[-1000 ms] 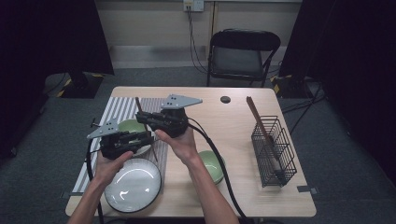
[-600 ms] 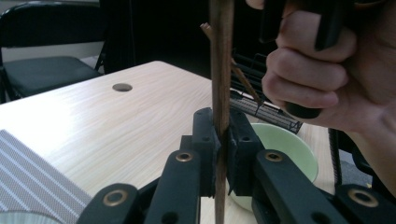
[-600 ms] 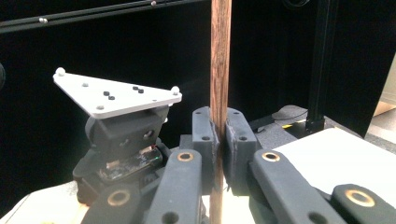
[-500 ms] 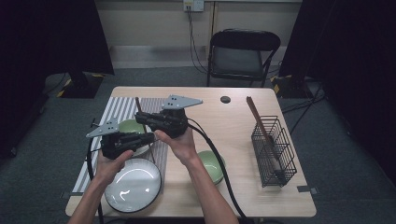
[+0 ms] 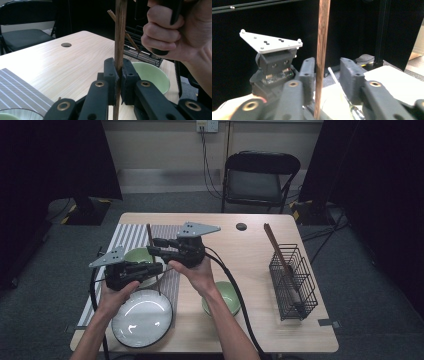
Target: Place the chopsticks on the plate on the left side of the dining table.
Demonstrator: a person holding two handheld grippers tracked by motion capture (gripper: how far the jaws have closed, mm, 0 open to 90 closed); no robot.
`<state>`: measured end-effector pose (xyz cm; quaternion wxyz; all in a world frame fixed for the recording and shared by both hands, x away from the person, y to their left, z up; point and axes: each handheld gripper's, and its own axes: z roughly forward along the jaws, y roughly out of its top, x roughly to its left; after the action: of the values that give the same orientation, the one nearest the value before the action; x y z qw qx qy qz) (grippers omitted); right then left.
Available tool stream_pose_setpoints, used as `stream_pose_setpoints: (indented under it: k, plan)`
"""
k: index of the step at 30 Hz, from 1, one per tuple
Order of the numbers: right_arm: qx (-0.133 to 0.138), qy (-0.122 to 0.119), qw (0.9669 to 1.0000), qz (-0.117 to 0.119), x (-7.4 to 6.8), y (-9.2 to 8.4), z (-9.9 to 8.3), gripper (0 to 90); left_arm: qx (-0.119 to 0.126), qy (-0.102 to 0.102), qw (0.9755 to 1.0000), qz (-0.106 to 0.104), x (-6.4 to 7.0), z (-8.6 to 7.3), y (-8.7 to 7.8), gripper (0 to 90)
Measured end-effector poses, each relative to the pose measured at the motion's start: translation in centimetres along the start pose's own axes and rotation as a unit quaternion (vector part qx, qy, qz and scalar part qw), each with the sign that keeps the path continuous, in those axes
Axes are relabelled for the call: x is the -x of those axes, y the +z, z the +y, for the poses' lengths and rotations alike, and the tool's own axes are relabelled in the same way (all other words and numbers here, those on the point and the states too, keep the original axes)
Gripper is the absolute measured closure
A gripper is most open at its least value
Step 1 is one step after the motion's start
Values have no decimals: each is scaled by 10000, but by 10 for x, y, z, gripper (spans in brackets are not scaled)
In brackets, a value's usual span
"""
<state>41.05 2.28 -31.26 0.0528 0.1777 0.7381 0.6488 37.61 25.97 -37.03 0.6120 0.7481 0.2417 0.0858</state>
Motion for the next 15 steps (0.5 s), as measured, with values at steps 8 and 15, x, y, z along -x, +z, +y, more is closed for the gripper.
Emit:
stream_pose_setpoints:
  k: [8, 15]
  plan:
    - [-91, 9, 10000, 30, 2, -8, -9, 479, 98, -28, 9998, 168, -6, 3, -13, 850]
    - [-194, 49, 9998, 31, -1, -10, -20, 475, 212, -42, 9992, 326, -11, 7, -28, 850]
